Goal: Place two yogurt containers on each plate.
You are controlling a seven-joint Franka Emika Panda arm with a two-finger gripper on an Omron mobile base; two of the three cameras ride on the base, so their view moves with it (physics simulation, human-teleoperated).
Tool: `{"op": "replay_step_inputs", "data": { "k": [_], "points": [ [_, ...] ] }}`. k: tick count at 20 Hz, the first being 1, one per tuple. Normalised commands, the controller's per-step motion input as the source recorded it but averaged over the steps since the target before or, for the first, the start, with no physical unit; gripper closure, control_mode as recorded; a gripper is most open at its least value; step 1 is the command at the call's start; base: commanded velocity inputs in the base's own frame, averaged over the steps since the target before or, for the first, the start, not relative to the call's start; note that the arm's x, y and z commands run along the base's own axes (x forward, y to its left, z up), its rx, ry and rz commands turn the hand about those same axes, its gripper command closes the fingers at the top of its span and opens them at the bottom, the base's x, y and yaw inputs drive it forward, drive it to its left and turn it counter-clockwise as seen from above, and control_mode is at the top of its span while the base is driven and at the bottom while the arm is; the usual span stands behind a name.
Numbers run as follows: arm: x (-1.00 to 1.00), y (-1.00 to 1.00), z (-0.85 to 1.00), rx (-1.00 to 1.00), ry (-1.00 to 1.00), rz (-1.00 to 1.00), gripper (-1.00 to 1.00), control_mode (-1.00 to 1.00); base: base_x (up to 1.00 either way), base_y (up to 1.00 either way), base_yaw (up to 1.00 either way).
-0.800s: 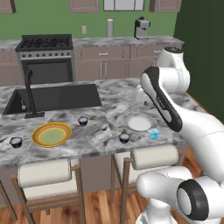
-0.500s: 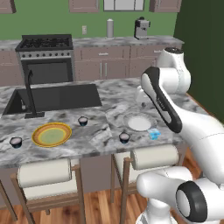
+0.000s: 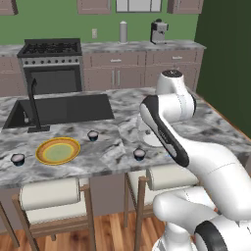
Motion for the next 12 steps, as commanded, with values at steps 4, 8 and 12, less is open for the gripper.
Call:
{"op": "replay_step_inputs", "data": {
  "k": [4, 8, 12],
  "points": [
    [0.07, 0.28, -0.72, 0.00, 0.00, 0.00, -1.00, -1.00, 0.00, 0.00, 0.00],
    [0.28, 0.07, -0.67, -0.09, -0.02, -0.03, -1.00, -1.00, 0.00, 0.00, 0.00],
    [0.28, 0.00, -0.50, -0.06, 0.00, -0.06, -1.00, -1.00, 0.00, 0.00, 0.00]
  ]
}}
